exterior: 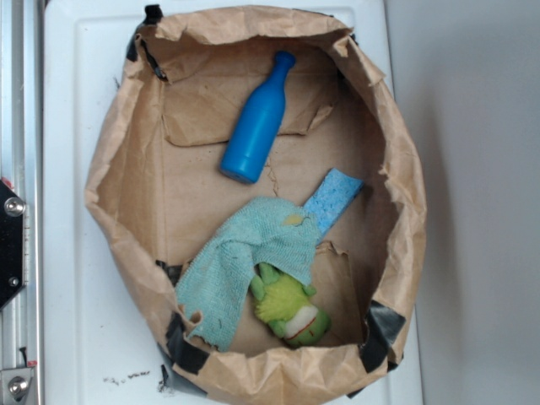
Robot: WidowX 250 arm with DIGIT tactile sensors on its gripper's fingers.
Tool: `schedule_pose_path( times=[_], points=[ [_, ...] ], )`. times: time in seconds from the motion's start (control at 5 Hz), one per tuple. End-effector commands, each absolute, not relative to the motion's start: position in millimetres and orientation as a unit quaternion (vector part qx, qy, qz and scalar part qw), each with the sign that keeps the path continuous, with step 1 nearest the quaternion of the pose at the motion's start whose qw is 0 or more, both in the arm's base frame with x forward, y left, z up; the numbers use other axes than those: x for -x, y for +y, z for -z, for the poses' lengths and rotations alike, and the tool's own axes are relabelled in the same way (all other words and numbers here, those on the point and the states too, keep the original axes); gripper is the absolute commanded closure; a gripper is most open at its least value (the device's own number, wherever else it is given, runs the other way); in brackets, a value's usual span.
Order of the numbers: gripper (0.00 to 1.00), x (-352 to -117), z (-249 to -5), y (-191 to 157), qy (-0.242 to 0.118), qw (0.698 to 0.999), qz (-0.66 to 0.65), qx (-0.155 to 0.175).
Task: Grab the blue bottle.
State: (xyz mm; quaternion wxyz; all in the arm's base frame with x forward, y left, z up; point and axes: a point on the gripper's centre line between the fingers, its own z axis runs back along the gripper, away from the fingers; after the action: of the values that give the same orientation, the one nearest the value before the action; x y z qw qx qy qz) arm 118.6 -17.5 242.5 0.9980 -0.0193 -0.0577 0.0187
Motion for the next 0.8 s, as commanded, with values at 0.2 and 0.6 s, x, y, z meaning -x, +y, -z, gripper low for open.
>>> schedule_pose_path(
  times=[0.2,0.6],
  points=[
    [0.0,-168.6,-209.4,-10.9,-0.038,0.999,0.001,-0.038],
    [0.0,-231.7,-186.5,30.2,-0.142,0.988,-0.046,-0.034]
  ],
)
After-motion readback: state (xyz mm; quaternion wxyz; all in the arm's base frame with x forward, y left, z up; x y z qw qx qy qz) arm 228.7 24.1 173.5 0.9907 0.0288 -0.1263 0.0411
